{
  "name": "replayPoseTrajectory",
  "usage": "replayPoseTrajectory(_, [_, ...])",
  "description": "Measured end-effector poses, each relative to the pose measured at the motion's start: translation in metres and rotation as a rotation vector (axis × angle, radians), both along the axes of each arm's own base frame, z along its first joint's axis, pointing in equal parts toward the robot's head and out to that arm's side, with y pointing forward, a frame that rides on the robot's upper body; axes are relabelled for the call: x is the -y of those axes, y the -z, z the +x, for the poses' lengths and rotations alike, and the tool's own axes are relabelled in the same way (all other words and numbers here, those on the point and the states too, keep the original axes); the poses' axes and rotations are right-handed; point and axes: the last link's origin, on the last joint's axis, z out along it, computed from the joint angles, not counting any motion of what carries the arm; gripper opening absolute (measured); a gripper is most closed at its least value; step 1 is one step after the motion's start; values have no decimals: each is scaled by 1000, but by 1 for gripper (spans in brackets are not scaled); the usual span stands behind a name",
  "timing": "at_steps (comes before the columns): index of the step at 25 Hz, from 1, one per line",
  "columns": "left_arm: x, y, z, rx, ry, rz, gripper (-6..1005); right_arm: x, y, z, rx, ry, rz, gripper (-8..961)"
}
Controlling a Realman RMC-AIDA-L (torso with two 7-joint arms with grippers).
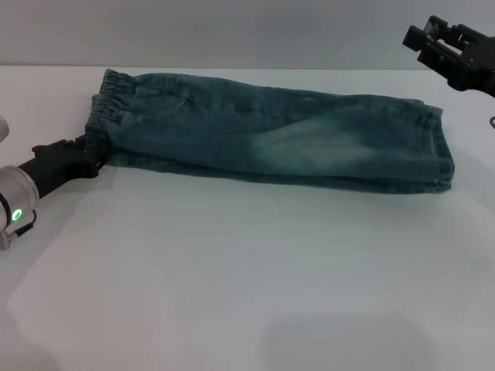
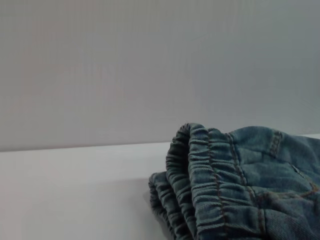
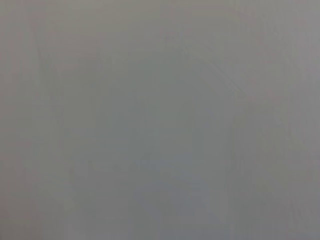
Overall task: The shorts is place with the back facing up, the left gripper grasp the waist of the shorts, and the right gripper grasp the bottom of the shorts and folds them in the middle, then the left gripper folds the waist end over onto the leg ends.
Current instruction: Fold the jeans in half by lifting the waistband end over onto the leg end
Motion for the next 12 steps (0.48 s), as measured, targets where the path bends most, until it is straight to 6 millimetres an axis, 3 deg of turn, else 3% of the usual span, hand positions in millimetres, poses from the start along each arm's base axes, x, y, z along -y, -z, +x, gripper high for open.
replayPoseTrajectory(12, [-2, -2, 1, -7, 7, 6, 343, -1, -1, -1, 3, -4, 2, 487])
